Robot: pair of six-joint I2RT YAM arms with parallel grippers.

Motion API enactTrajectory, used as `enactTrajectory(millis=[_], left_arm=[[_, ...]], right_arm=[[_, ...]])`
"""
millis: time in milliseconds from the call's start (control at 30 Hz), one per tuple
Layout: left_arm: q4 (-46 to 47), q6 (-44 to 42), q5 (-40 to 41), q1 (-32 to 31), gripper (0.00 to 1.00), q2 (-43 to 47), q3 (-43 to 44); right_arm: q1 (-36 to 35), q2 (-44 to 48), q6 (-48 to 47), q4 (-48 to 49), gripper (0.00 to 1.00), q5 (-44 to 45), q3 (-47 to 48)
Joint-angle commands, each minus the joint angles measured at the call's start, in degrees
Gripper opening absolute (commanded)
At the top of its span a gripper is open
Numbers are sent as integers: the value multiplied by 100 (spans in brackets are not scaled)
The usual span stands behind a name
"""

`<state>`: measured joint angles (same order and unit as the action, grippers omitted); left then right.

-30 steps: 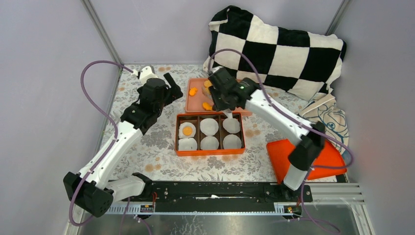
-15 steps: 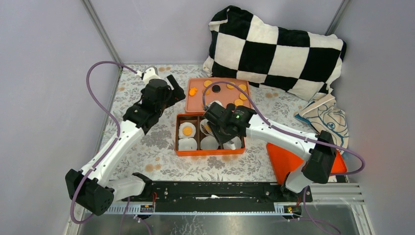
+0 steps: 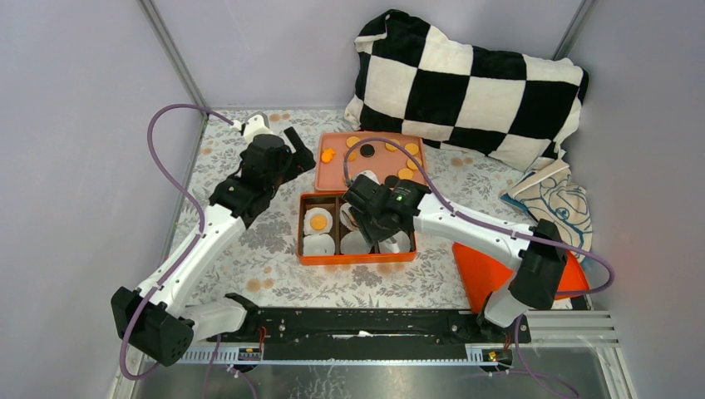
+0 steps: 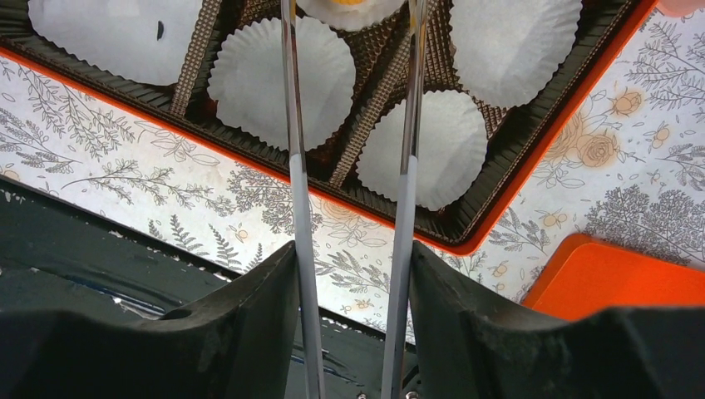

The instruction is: Pack the cookies

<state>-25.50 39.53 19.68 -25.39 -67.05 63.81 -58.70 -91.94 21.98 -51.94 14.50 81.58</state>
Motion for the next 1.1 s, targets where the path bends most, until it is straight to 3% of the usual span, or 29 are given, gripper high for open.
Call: enactTrajectory(millis=[0, 300, 500, 800, 1067], left_arm=[[363, -126, -111, -10, 99, 22, -114], [440, -132, -268, -10, 99, 69, -111], [500, -138, -300, -10, 99, 3, -107], [439, -191, -132, -10, 99, 4, -76], [433, -212, -97, -10, 99, -113, -35]], right_arm=[[21, 117, 35, 142, 55, 311, 298], [25, 390, -127, 238, 54, 979, 931], [140, -167, -663, 360, 55, 1615, 1654], [1543, -1166, -809, 958, 54, 949, 1811], [1967, -1912, -898, 1237, 54, 477, 1958]])
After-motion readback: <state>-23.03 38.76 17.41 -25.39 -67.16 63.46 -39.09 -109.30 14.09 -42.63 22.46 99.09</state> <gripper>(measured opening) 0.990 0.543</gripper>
